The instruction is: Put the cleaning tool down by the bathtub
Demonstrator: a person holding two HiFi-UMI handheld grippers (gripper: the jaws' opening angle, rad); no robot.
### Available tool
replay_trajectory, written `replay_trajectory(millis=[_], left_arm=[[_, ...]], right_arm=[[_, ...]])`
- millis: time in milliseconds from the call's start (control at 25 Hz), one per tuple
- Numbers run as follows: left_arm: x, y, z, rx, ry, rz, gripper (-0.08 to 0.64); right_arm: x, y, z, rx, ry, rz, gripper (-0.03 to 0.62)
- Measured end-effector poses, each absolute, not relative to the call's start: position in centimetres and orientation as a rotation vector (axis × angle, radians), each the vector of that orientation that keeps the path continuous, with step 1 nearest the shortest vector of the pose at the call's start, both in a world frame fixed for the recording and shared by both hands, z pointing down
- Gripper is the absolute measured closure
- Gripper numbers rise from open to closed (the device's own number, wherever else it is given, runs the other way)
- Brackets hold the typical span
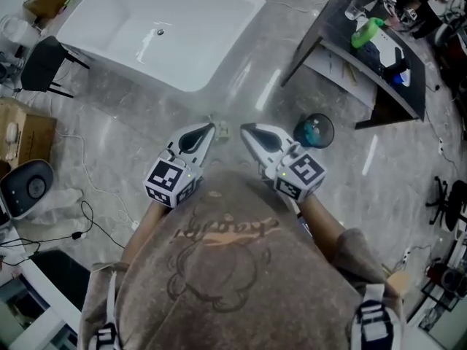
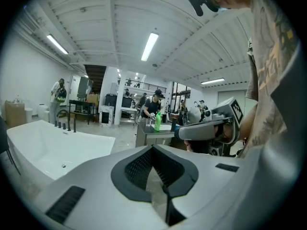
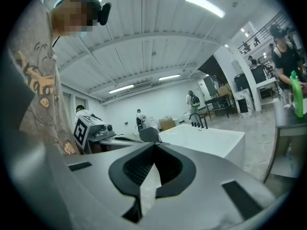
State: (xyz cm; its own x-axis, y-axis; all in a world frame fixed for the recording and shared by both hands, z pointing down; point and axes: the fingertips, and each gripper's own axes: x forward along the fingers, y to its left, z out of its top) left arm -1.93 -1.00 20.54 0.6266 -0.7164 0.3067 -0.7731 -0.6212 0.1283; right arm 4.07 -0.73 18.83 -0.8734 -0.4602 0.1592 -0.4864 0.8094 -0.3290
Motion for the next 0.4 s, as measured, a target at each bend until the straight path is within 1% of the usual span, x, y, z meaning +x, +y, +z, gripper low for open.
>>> replay_trajectory(millis=[120, 400], left_arm=[[-1.3, -0.8, 21.0, 2.611, -1.187, 0.354, 0.557], [-2.8, -1.3, 20.9, 2.543, -1.194, 0.249, 0.557]], right_arm=[[3.6, -0.6, 18.9, 0.704, -2.926, 0.556, 0.594], [2.2, -1.7, 18.8, 0.625, -2.952, 0.478, 0.594]])
